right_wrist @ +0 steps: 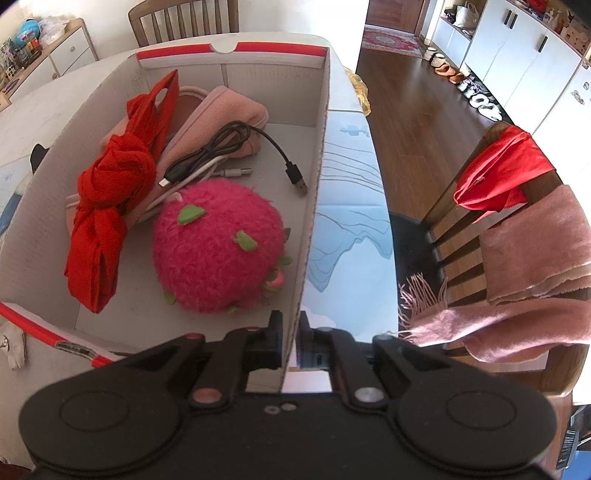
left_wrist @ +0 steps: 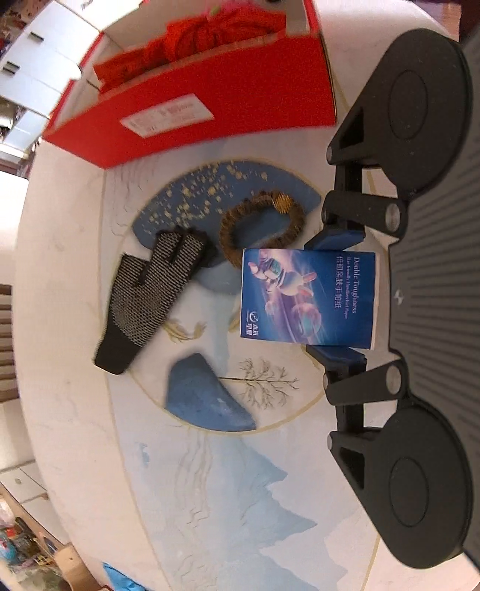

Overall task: Organize objects
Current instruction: 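Grasp the blue card packet on the mat with the left gripper, then lift the blue packet with the left gripper and carry it into the box, then lower the blue packet beside the cable and open the left gripper, then withdraw the left gripper from the box toward the white tooth plush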

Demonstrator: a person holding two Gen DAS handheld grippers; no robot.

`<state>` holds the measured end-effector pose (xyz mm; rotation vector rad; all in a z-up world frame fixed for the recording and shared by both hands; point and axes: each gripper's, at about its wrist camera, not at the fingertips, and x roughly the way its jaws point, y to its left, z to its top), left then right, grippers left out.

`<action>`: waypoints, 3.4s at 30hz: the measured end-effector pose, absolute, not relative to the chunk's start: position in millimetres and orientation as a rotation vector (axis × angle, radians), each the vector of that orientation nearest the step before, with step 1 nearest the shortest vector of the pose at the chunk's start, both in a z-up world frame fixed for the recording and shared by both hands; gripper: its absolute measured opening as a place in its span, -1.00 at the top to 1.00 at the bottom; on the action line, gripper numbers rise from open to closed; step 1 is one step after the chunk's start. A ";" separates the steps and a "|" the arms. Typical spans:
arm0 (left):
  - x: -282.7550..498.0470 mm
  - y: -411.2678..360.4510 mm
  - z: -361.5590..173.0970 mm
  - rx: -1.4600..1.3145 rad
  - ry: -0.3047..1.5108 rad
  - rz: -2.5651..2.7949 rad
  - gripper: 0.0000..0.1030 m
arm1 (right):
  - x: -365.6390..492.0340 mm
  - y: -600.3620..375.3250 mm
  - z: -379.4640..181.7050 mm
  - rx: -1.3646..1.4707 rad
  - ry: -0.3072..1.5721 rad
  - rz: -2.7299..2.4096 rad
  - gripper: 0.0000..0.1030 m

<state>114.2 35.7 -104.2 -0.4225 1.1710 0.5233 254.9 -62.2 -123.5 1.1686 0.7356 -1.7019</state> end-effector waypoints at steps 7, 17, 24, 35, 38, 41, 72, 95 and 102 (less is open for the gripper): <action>122.6 26.2 -60.8 -0.389 1.133 0.428 0.04 | 255.4 -63.4 -124.6 1.163 0.742 -1.694 0.89; 155.6 -2.7 -16.8 -0.297 1.085 0.260 0.04 | 255.9 -63.8 -125.6 1.152 0.749 -1.681 0.89; 198.0 -28.8 -3.2 -0.238 1.059 0.147 0.04 | 256.3 -63.9 -125.8 1.142 0.756 -1.670 0.89; 280.4 -77.7 -5.2 -0.115 1.066 0.008 0.04 | 257.2 -63.8 -125.0 1.138 0.751 -1.657 0.89; 304.1 -88.0 -13.5 -0.081 1.078 -0.012 0.04 | 257.2 -63.7 -125.3 1.137 0.749 -1.652 0.88; 326.9 -96.4 -25.9 -0.044 1.096 -0.016 0.04 | 257.0 -63.5 -125.4 1.135 0.751 -1.648 0.88; 373.9 -100.5 -85.2 -0.092 1.167 -0.047 -0.24 | 256.8 -63.8 -128.7 1.086 0.786 -1.576 0.88; 261.6 -38.8 1.9 -0.137 0.988 0.023 -0.38 | 255.6 -62.6 -125.4 1.065 0.808 -1.550 0.86; 200.4 -12.4 -11.1 -0.176 1.003 0.122 -0.61 | 256.3 -60.7 -126.1 1.062 0.812 -1.537 0.87</action>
